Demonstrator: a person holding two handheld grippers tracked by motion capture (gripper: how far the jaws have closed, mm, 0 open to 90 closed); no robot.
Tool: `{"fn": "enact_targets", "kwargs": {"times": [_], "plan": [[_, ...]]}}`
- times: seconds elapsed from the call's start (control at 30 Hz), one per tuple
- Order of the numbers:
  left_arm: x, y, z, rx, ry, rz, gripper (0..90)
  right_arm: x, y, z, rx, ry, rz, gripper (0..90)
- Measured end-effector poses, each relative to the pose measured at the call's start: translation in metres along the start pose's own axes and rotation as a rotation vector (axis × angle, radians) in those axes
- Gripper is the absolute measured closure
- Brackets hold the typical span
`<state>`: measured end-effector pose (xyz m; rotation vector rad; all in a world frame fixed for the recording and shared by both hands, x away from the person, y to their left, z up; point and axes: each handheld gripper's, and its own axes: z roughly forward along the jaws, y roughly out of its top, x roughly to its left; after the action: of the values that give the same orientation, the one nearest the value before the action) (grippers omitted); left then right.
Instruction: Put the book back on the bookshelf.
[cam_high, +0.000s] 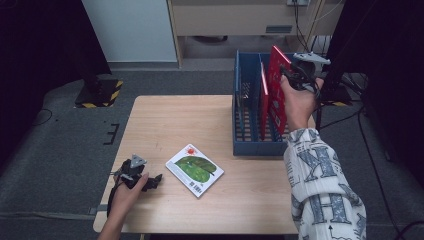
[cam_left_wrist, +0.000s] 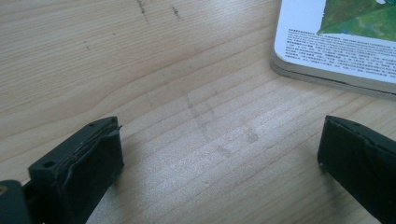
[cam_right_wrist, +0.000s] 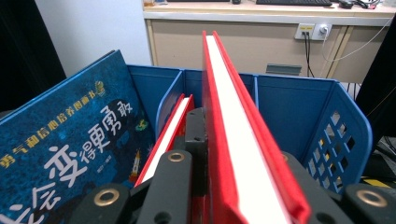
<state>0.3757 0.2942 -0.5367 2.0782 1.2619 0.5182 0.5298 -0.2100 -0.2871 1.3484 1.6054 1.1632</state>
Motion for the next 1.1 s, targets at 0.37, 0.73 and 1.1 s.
{"fn": "enact_targets", "kwargs": {"times": [0.37, 0.73, 1.1], "plan": [[0.000, 0.000, 0.000, 0.000, -0.001, 0.000, 0.0, 0.003, -0.005, 0.009, 0.011, -0.005, 0.008, 79.2], [-0.001, 0.000, 0.000, 0.000, -0.002, 0.000, 0.0, 0.005, -0.014, 0.018, 0.016, -0.020, 0.019, 79.3], [-0.002, 0.001, 0.001, -0.001, -0.006, 0.000, 0.0, 0.005, -0.035, 0.031, 0.016, -0.050, 0.054, 79.2]]}}
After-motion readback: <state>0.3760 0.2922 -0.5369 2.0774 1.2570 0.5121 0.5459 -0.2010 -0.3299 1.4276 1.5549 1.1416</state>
